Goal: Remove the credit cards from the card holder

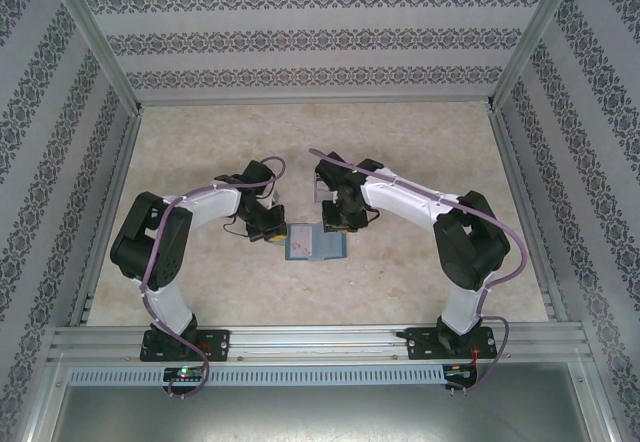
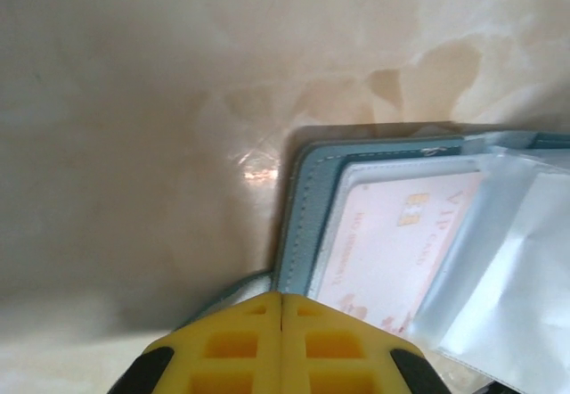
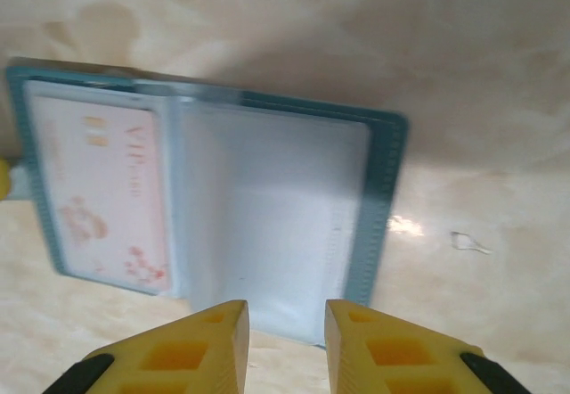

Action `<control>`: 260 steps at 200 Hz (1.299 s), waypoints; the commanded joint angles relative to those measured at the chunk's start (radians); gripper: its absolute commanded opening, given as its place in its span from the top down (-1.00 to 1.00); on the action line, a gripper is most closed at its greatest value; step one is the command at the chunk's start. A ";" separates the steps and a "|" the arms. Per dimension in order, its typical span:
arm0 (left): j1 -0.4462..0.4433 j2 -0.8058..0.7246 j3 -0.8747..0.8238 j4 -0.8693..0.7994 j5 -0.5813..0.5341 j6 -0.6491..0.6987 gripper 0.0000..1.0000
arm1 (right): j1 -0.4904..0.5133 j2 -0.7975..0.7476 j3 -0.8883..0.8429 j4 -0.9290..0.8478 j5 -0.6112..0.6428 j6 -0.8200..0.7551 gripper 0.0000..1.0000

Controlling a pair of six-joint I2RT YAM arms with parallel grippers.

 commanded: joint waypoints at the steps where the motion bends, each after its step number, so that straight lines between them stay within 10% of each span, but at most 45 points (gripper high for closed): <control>1: -0.028 -0.034 0.042 -0.036 0.000 -0.014 0.96 | 0.020 -0.012 0.055 -0.003 -0.018 0.010 0.41; 138: -0.084 0.050 -0.010 0.074 0.037 -0.057 0.98 | 0.016 0.092 -0.040 0.292 -0.265 0.126 0.72; 260: -0.082 0.071 -0.011 0.047 0.007 -0.039 0.99 | -0.066 0.154 -0.184 0.270 -0.155 0.062 0.75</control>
